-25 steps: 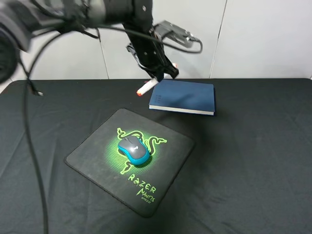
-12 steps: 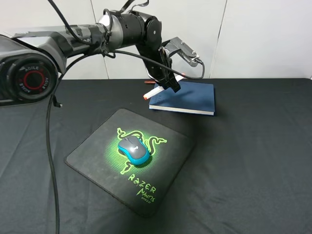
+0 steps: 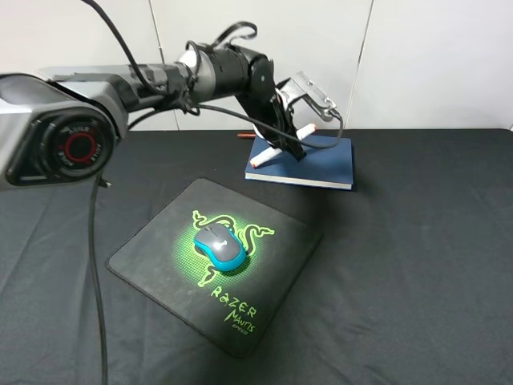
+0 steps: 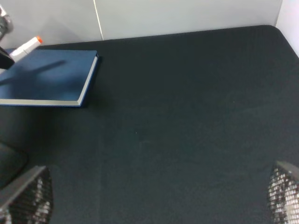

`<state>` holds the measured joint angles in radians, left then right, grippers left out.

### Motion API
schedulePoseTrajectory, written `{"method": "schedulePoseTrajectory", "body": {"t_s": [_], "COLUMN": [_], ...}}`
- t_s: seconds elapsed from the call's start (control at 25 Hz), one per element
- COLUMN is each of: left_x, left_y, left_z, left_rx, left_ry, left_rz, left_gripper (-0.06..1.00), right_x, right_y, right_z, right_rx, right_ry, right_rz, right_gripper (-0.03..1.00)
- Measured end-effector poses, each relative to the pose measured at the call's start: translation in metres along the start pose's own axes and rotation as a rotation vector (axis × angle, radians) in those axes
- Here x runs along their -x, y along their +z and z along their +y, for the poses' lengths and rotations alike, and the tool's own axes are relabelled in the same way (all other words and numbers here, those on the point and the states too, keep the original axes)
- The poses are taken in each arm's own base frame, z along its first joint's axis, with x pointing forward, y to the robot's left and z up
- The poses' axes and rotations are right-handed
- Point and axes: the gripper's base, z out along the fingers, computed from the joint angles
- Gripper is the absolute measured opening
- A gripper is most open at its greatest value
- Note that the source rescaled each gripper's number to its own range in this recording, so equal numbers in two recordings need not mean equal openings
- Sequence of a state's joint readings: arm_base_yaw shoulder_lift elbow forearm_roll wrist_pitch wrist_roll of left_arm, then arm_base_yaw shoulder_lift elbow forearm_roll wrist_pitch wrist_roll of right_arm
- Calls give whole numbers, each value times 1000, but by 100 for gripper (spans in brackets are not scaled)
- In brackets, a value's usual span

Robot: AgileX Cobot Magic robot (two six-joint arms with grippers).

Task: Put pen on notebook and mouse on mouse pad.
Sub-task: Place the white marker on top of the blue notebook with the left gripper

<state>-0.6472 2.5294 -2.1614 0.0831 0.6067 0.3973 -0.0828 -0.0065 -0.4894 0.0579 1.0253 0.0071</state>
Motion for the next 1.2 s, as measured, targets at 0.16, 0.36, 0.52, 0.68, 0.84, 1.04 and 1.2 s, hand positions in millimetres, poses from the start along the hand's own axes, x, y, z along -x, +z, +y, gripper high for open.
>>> {"method": "schedulePoseTrajectory", "body": {"t_s": [0.16,0.36,0.52,0.68,0.84,1.04,1.2], "left_x": [1,2,4,4,4,3,3], "left_y": [5,5,5,5,4,5,5], "left_z": [-5,-5,-4,-4,-6,-7,-7], "left_rx": [-1,7,14,14,-6,-19,-19], "left_ry": [10,10,10,7,-23,-33,-35], "left_rz": [-12,-31,-48,-52,-55,-42,-42], "left_gripper": [0,0,0,4,46,94,99], "right_x": [0,0,0,0,0,0,0], "right_y": [0,0,0,0,0,0,0], "right_z": [0,0,0,0,0,0,0], "right_rx": [1,1,1,1,1,1,1], "right_ry": [0,0,0,0,0,0,0], "right_rz": [0,0,0,0,0,0,0], "right_gripper": [100,100,100,100,100,100,100]}}
